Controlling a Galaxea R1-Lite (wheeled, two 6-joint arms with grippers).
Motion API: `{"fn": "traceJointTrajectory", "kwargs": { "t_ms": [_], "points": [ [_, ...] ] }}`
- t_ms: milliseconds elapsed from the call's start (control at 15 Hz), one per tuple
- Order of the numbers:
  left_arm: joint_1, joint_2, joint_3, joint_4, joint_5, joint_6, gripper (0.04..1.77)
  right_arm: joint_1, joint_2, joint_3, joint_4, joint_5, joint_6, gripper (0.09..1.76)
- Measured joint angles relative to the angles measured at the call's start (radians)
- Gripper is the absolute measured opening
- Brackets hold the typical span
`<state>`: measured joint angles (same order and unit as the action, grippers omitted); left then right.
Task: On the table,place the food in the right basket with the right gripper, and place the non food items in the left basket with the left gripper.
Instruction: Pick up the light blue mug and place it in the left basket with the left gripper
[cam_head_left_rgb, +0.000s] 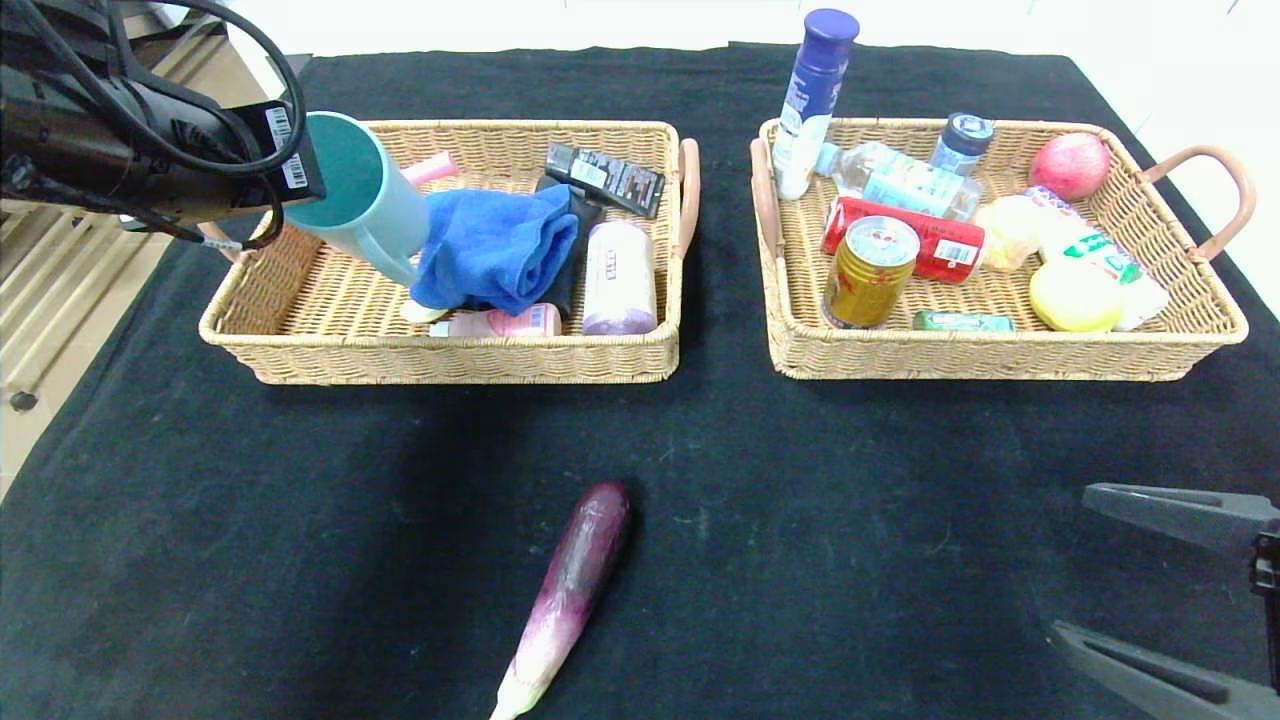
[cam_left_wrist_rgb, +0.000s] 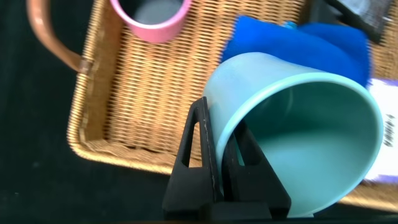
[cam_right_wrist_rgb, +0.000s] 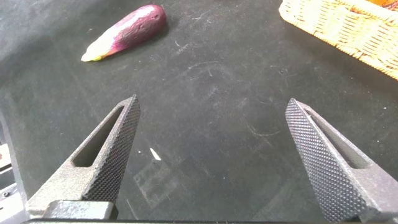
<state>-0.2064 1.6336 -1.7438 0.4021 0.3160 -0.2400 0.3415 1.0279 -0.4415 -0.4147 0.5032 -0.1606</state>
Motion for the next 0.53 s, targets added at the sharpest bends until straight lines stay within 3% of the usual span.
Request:
{"fn": "traceJointTrajectory", "kwargs": {
  "t_ms": [267,533],
  "points": [
    [0.083,0.033,-0.001,-0.023,-0.001,0.003,0.17,0.0,0.001,0.001,0.0,0.0,0.0,1.71],
    [0.124,0.07,0.007,-0.086,-0.002,0.001,0.17,0.0,0.003,0.001,0.0,0.0,0.0,1.71]
  ]
}}
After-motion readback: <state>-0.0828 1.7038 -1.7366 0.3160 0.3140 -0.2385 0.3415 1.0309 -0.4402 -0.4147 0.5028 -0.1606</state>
